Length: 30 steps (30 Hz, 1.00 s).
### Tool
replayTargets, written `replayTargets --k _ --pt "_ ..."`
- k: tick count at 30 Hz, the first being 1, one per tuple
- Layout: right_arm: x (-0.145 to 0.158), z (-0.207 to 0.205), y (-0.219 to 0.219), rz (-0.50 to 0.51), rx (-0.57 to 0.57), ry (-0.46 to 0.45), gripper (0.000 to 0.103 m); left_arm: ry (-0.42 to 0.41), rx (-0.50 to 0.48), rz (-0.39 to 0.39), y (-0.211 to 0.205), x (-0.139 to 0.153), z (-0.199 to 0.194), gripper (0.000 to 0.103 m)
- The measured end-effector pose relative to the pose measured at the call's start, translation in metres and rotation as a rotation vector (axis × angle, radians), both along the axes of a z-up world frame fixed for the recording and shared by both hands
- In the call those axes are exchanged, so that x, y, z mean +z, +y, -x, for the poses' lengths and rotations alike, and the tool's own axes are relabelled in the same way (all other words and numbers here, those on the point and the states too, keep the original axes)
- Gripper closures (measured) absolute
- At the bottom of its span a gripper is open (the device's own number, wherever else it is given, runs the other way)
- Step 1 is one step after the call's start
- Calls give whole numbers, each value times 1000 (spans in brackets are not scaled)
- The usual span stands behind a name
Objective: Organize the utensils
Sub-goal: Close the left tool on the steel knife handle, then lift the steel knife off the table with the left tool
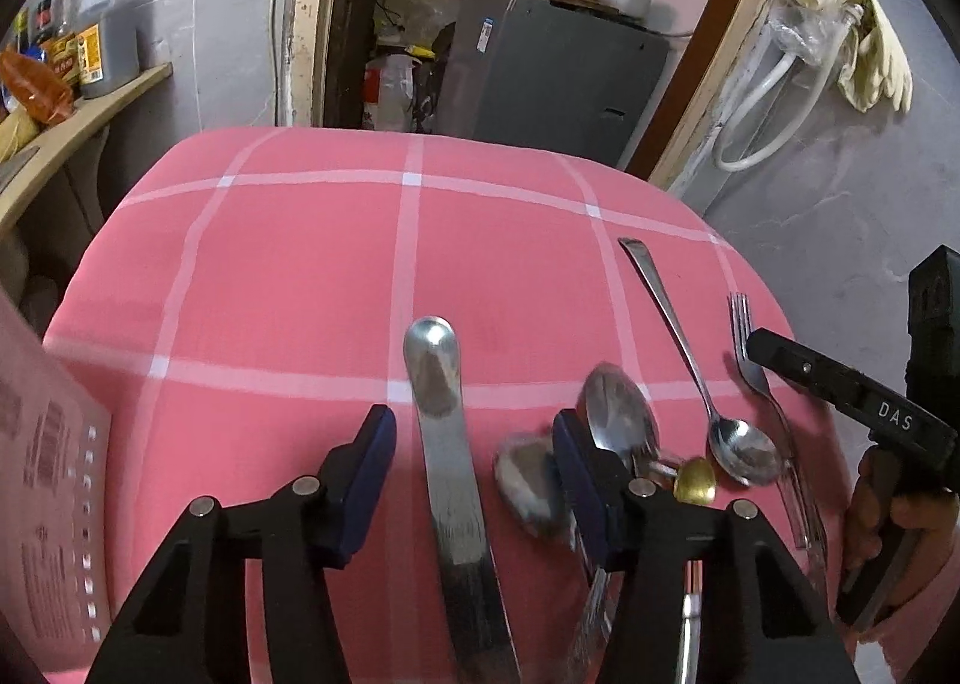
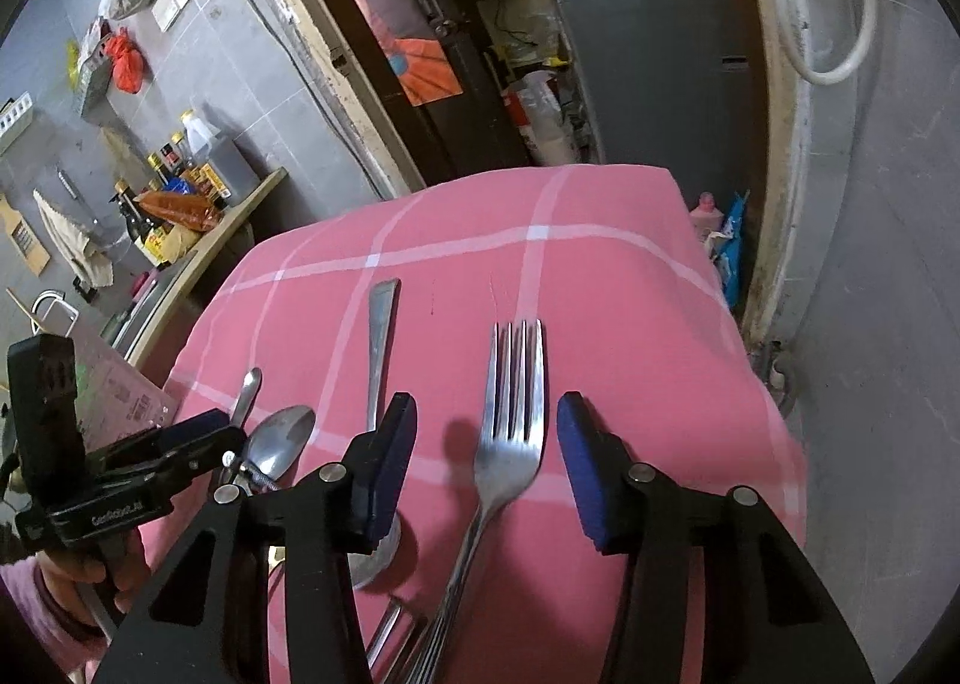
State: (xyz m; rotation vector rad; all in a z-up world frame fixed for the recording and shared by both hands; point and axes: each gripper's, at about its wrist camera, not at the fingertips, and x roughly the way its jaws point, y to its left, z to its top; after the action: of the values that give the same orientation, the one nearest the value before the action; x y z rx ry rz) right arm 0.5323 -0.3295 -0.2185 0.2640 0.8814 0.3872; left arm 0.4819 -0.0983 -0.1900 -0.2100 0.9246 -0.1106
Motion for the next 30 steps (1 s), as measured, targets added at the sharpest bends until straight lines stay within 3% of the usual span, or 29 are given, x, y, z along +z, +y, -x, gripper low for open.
replayTargets --k 2,6,9,12,15,18,21,25,30 --pt "0 -3 1 0 15 4 59 6 8 8 0 1 -5 54" --pt "1 -8 -1 -3 42 7 59 35 23 -23 1 2 -11 68" --pt "0 -12 -1 -2 53 19 59 84 25 -83 -2 4 -15 80" --pt "0 -15 4 29 75 32 60 142 -1 -164 -12 6 -22 81" --pt "1 -18 8 78 76 34 76 175 -3 -190 -16 7 -26 83" --pt "0 -20 4 64 66 51 90 179 -7 -171 -14 8 -26 86" --pt "-1 -20 -1 28 60 62 91 162 -13 -113 -8 8 -22 87" --pt "0 -11 -3 3 68 60 96 152 -18 36 8 5 -15 88" --pt "3 5 -6 -15 56 58 98 160 -11 110 14 2 -2 87"
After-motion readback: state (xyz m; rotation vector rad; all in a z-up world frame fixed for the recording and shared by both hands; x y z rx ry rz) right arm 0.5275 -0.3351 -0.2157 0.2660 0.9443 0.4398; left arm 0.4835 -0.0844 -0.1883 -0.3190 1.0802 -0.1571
